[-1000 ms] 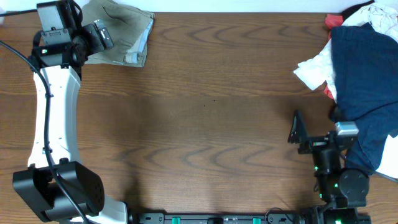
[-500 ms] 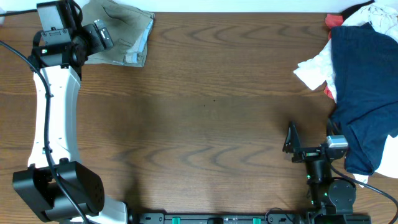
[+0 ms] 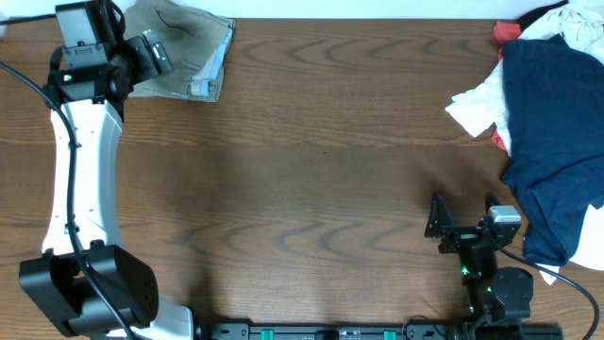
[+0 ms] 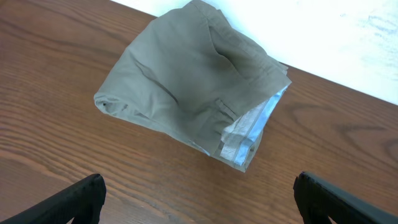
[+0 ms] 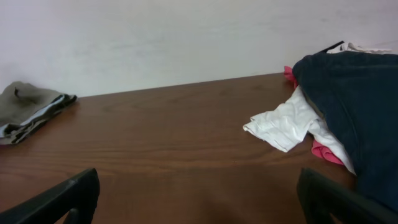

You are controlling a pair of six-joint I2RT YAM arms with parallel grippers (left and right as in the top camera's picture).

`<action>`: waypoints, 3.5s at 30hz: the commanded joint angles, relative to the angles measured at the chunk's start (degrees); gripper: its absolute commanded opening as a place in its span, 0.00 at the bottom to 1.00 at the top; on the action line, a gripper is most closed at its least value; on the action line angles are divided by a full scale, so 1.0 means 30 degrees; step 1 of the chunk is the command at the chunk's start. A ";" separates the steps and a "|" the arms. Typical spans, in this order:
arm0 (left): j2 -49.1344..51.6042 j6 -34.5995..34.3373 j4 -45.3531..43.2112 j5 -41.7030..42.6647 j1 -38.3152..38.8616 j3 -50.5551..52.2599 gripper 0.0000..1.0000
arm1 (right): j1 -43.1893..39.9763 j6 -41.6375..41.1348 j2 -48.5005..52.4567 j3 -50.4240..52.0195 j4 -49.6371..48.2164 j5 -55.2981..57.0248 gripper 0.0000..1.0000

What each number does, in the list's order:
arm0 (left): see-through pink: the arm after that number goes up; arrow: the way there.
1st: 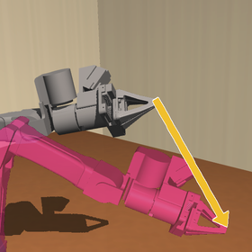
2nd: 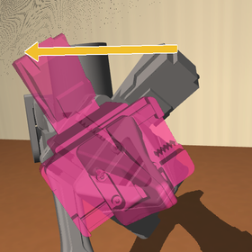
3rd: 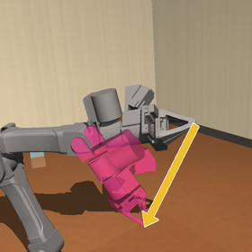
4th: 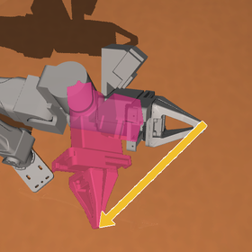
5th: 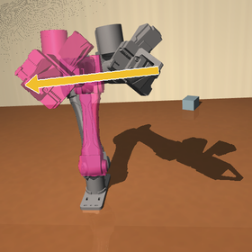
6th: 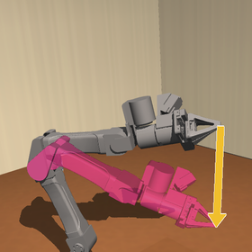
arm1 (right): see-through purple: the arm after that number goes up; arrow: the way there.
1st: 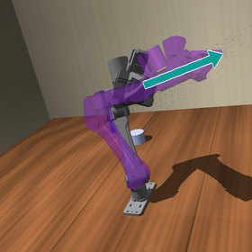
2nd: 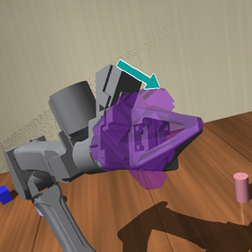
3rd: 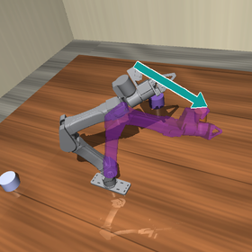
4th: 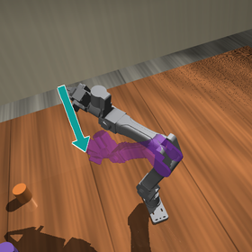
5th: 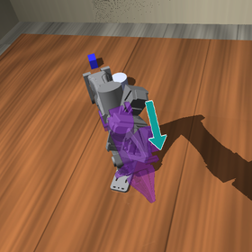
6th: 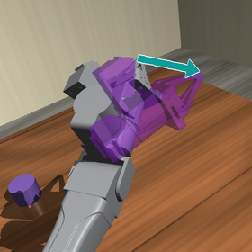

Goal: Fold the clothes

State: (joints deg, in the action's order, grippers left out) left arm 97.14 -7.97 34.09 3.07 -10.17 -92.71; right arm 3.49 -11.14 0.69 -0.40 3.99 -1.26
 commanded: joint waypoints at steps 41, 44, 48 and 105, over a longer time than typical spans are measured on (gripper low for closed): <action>-0.5202 0.1100 -0.2820 0.0058 0.1304 0.5428 0.98 | -0.0073 -0.0270 -0.0138 0.0029 0.0087 0.0131 0.99; -0.8357 0.1144 -0.6003 0.0073 0.1639 0.9763 0.98 | -0.0073 -0.0270 -0.0138 0.0029 0.0087 0.0131 0.99; -1.2815 0.1144 -0.9092 0.0131 0.1690 1.5599 0.98 | -0.0073 -0.0270 -0.0138 0.0029 0.0087 0.0131 0.99; -3.2305 0.1064 -1.0091 0.0197 0.1581 3.0826 0.98 | -0.0073 -0.0270 -0.0138 0.0029 0.0087 0.0131 0.99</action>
State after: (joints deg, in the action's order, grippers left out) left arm 0.64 -5.54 1.08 3.46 -5.19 -0.67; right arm 3.49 -11.38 0.67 -0.40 4.01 -1.23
